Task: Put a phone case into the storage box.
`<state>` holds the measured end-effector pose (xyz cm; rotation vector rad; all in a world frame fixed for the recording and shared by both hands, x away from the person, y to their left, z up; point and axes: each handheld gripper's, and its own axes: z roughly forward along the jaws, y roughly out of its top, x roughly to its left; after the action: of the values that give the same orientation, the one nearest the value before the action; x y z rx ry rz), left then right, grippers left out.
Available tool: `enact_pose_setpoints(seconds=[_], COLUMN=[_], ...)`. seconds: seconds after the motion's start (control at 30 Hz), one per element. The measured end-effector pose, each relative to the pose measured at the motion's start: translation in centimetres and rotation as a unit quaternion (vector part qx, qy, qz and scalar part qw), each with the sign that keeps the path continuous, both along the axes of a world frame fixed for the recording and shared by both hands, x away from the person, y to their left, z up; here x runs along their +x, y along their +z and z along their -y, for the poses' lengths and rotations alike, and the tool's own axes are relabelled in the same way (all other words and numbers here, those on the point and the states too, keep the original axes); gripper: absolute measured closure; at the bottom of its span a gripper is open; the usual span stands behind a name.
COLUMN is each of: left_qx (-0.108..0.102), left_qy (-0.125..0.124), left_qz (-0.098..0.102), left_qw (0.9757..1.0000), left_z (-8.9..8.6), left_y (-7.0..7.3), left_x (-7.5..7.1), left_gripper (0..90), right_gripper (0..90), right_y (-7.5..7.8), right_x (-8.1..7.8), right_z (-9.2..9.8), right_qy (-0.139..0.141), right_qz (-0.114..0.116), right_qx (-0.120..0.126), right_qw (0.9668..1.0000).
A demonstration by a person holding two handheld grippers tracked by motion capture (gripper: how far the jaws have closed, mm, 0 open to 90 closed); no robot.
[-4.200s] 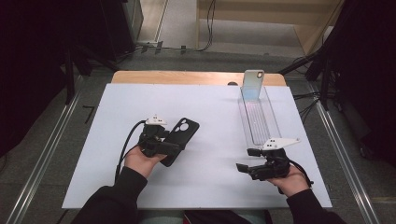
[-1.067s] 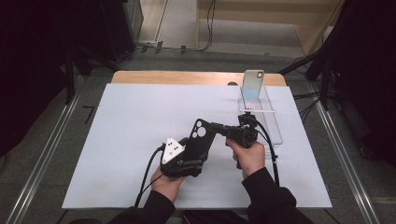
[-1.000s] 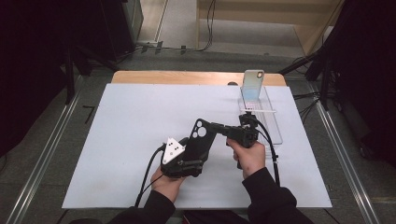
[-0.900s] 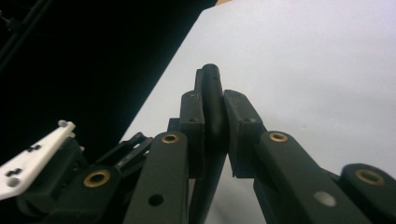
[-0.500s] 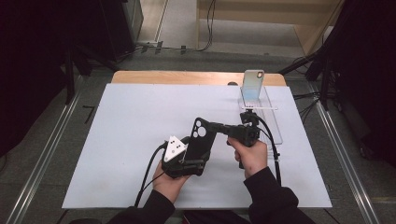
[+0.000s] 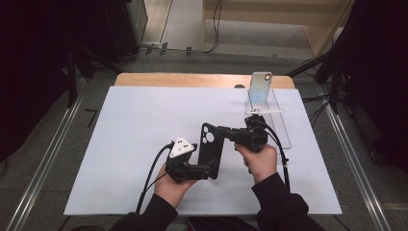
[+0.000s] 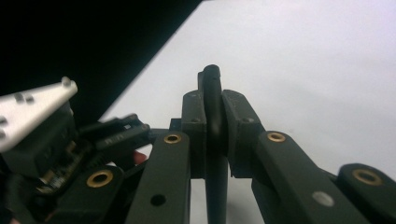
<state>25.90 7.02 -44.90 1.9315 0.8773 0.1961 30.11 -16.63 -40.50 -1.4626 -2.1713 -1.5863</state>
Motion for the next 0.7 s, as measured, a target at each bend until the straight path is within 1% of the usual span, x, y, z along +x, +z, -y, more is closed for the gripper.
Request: enact_pose_setpoints(seconds=[0.03, 0.1, 0.13, 0.17, 0.23, 0.27, 0.3, 0.33, 0.37, 0.4, 0.43, 0.5, 0.57, 0.6, 0.67, 0.7], left_qx=[-0.004, -0.002, 0.005, 0.01, 0.009, 0.011, 0.012, 0.016, 0.02, 0.019, 0.019, 0.013, 0.014, 0.019, 0.031, 0.031], left_qy=[-0.003, -0.01, -0.014, -0.014, -0.022, -0.032, -0.041, -0.047, -0.053, -0.055, -0.059, -0.065, -0.071, -0.073, -0.066, -0.067], left_qz=[-0.001, -0.013, -0.024, -0.028, -0.036, -0.048, -0.052, -0.047, -0.045, -0.049, -0.054, -0.058, -0.066, -0.07, -0.085, -0.089], left_qw=[1.0, 0.9999, 0.9996, 0.9995, 0.9991, 0.9983, 0.9977, 0.9977, 0.9974, 0.9971, 0.9966, 0.9961, 0.9952, 0.9947, 0.9938, 0.9933], left_z=[0.0, -0.1, -0.1, -0.1, -0.2, -0.4, -0.5, -0.6, -0.7, -0.8, -1.0, -1.4, -1.6, -1.8, -2.0, -2.1], left_y=[0.0, 0.1, 0.2, 0.2, 0.3, 0.4, 0.5, 0.6, 0.7, 0.7, 0.9, 1.1, 1.4, 1.6, 1.9, 2.0], left_x=[0.0, 0.3, 0.4, 0.5, 0.7, 1.0, 1.1, 1.1, 1.3, 1.4, 1.6, 1.9, 2.3, 2.5, 2.9, 3.1], left_gripper=[13.1, 13.1, 13.0, 13.0, 13.0, 13.1, 13.7, 15.8, 17.3, 17.3, 17.3, 17.3, 17.2, 17.1, 16.9, 17.0], right_gripper=[77.9, 77.9, 77.9, 77.9, 77.9, 77.9, 77.9, 77.9, 77.8, 77.8, 77.8, 77.8, 77.8, 77.8, 77.8, 77.8], right_y=[0.0, 0.0, 0.1, 0.1, 0.3, 0.4, 0.4, 0.5, 0.6, 0.6, 0.7, 0.7, 0.9, 1.0, 1.1, 1.1], right_x=[-0.1, -0.3, -0.4, -0.4, -0.6, -0.7, -0.8, -0.9, -1.0, -1.0, -1.1, -1.2, -1.2, -1.3, -1.4, -1.4], right_z=[-0.2, -0.4, -0.4, -0.4, -0.4, -0.4, -0.3, -0.3, -0.2, -0.1, -0.1, 0.1, 0.2, 0.3, 0.4, 0.5], right_qy=[0.0, 0.004, 0.004, 0.007, 0.013, 0.014, 0.018, 0.019, 0.023, 0.027, 0.03, 0.035, 0.046, 0.052, 0.058, 0.061], right_qz=[0.01, 0.023, 0.028, 0.034, 0.05, 0.058, 0.067, 0.076, 0.079, 0.083, 0.087, 0.089, 0.097, 0.104, 0.112, 0.114], right_qx=[-0.017, -0.032, -0.036, -0.038, -0.045, -0.051, -0.052, -0.055, -0.058, -0.057, -0.062, -0.055, -0.051, -0.05, -0.055, -0.055], right_qw=[0.9998, 0.9992, 0.9989, 0.9987, 0.9976, 0.9969, 0.9963, 0.9954, 0.9949, 0.9945, 0.9938, 0.9939, 0.9929, 0.992, 0.9906, 0.9901])
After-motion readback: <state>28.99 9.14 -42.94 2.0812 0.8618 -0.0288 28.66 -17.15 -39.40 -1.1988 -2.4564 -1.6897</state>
